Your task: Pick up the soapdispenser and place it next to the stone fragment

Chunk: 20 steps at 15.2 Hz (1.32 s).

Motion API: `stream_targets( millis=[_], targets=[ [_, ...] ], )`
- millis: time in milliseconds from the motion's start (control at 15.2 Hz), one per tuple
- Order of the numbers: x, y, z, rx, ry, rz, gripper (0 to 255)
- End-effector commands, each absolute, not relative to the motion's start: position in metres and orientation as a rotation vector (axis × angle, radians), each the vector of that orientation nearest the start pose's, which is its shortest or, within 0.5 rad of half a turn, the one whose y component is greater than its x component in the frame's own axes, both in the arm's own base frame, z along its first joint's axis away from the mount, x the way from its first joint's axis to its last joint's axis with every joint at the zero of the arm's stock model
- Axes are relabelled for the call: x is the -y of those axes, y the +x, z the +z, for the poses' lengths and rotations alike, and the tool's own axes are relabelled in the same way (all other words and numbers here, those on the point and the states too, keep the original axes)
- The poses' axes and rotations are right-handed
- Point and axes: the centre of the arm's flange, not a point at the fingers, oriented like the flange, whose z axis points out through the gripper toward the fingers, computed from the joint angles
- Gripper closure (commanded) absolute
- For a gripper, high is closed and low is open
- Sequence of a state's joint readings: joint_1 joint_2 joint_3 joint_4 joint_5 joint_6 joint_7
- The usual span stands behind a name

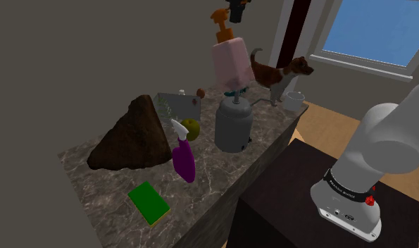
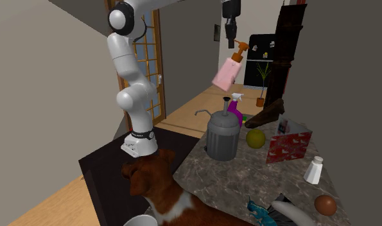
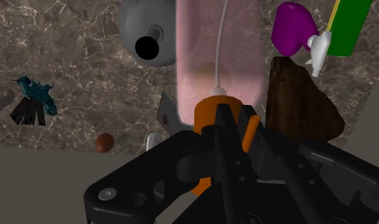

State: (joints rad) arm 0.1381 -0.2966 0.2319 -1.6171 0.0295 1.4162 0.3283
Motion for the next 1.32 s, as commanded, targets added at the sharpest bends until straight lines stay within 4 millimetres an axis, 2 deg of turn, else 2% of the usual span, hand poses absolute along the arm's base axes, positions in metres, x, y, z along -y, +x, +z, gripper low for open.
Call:
stream_targets(
  millis=[0,330,396,1254],
  targets=[
    [-0.21,0.397,0.729,0.062,-3.143,-0.15,255],
    [-0.276,0.386,0.73,0.062,-3.143,-0.15,255],
    [-0.296,0.383,0.73,0.062,-3.143,-0.15,255],
    [-0.296,0.383,0.661,0.062,-3.143,-0.15,255]
  ],
)
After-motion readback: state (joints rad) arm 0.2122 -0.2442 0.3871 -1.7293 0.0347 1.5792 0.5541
